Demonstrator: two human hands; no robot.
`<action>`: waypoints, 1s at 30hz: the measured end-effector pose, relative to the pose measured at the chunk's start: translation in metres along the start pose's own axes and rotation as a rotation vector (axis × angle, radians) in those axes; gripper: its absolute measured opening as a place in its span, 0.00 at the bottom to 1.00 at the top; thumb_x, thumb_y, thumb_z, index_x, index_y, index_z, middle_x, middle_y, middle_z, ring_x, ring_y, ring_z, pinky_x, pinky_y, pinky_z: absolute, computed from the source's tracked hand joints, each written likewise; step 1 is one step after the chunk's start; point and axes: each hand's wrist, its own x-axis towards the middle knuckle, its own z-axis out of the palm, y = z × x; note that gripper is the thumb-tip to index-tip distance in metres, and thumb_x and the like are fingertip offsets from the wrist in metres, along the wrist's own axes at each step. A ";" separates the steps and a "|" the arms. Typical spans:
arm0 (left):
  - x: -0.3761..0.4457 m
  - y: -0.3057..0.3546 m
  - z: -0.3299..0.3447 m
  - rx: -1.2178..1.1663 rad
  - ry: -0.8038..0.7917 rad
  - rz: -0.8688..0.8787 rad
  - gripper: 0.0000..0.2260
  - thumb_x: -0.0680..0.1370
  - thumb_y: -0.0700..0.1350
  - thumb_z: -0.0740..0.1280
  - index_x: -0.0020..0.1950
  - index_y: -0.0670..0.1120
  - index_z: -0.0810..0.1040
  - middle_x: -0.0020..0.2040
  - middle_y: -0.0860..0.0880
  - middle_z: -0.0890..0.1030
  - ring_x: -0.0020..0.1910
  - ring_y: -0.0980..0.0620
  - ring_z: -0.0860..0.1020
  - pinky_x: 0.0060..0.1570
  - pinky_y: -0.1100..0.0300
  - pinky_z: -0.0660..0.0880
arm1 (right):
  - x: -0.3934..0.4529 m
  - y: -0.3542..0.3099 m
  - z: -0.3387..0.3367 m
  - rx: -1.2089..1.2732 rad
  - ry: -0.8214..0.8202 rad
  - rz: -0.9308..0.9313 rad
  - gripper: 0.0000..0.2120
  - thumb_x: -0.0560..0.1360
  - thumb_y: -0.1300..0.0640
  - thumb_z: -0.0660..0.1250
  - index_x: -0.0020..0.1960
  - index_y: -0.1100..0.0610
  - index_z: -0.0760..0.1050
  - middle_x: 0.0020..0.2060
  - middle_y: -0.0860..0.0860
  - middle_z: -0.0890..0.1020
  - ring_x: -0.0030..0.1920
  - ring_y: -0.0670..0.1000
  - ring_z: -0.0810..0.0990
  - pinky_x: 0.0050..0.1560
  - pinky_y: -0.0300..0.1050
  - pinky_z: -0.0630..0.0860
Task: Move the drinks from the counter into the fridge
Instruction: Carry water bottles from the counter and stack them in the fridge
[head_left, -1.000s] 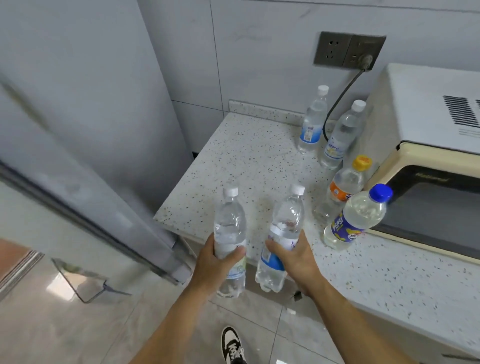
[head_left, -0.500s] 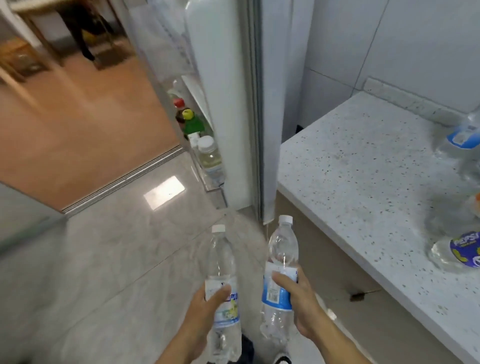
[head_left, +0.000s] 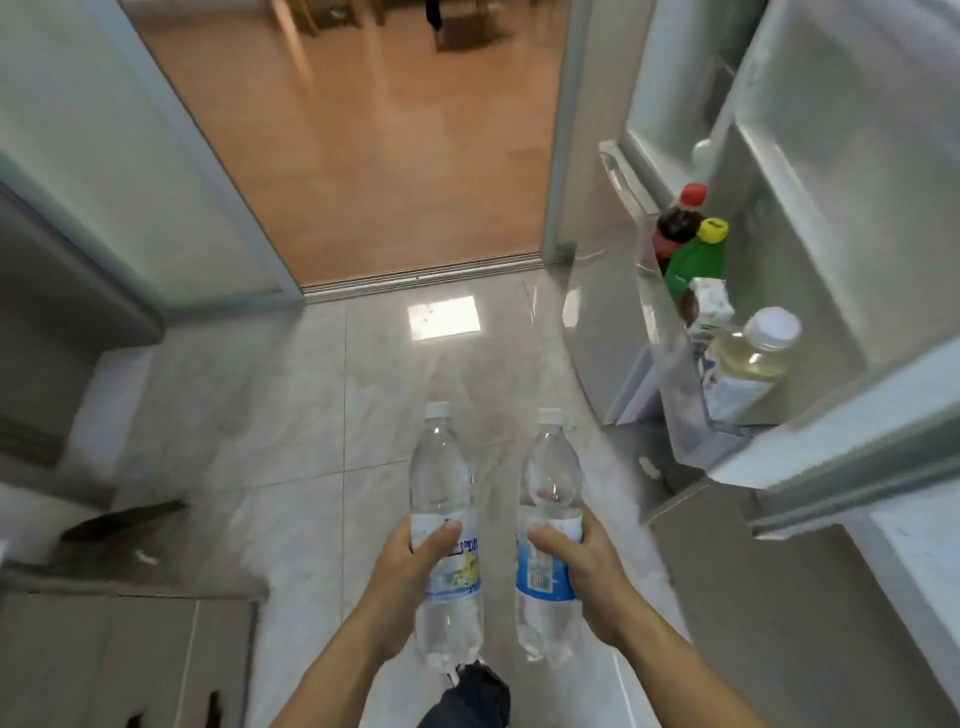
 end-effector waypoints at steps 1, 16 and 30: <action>0.007 0.008 -0.010 -0.006 0.009 0.012 0.31 0.66 0.58 0.73 0.61 0.40 0.76 0.50 0.39 0.85 0.49 0.38 0.84 0.51 0.43 0.81 | 0.010 -0.007 0.011 -0.025 -0.013 -0.002 0.32 0.59 0.47 0.77 0.61 0.51 0.76 0.51 0.56 0.86 0.50 0.58 0.86 0.51 0.55 0.83; 0.148 0.140 -0.071 0.027 0.081 0.108 0.20 0.73 0.58 0.70 0.58 0.47 0.77 0.47 0.46 0.86 0.45 0.45 0.86 0.47 0.48 0.83 | 0.169 -0.098 0.103 -0.127 -0.050 -0.056 0.29 0.63 0.47 0.76 0.62 0.50 0.74 0.52 0.53 0.84 0.51 0.54 0.86 0.47 0.49 0.83; 0.357 0.322 -0.015 0.155 -0.039 0.158 0.21 0.70 0.59 0.68 0.58 0.48 0.75 0.48 0.46 0.86 0.46 0.46 0.85 0.45 0.51 0.83 | 0.377 -0.247 0.089 -0.011 0.050 -0.154 0.24 0.69 0.50 0.72 0.64 0.48 0.74 0.56 0.53 0.83 0.54 0.56 0.85 0.55 0.58 0.82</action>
